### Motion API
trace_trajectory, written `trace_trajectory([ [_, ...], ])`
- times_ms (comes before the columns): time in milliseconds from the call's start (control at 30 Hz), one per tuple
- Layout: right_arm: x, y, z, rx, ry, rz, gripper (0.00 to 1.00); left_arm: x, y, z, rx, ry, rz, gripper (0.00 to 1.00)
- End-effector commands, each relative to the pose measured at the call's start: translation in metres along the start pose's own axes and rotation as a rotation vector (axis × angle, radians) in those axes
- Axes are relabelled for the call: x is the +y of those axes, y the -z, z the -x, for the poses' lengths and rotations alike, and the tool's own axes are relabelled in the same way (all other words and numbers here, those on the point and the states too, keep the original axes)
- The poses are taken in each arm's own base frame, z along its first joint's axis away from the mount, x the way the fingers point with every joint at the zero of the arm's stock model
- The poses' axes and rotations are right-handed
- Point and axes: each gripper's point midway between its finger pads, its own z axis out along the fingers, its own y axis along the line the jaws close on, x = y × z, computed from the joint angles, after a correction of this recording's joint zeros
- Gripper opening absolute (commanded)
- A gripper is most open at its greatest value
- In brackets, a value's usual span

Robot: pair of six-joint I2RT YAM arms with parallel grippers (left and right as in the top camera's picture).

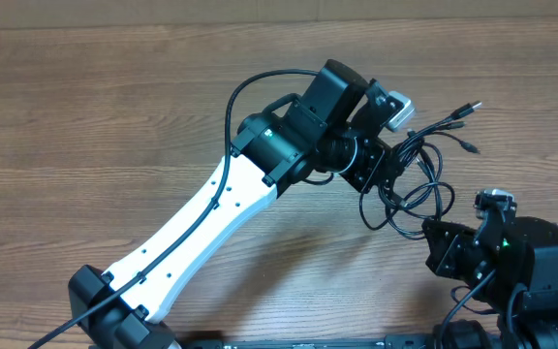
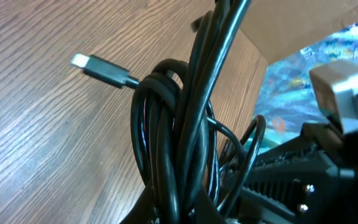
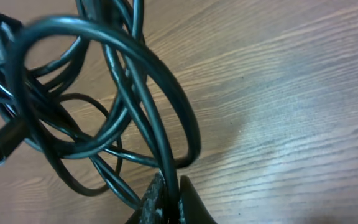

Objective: Untangle cables

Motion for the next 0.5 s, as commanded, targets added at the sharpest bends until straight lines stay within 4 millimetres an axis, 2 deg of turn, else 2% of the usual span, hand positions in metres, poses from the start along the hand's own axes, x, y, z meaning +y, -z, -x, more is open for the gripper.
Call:
trace_trajectory([
  [0,-0.005,0.0,-0.004,0.007,-0.002,-0.02,0.04,0.004,0.014,0.017,-0.077,0.107,0.08,0.04],
  [233,-0.002,0.0,-0.011,0.043,-0.007,0.002,0.04,0.037,0.021,0.024,-0.173,0.417,0.252,0.04],
  [467,0.004,0.001,-0.014,0.061,-0.009,0.035,0.04,0.071,0.035,0.019,-0.265,0.752,0.38,0.04],
])
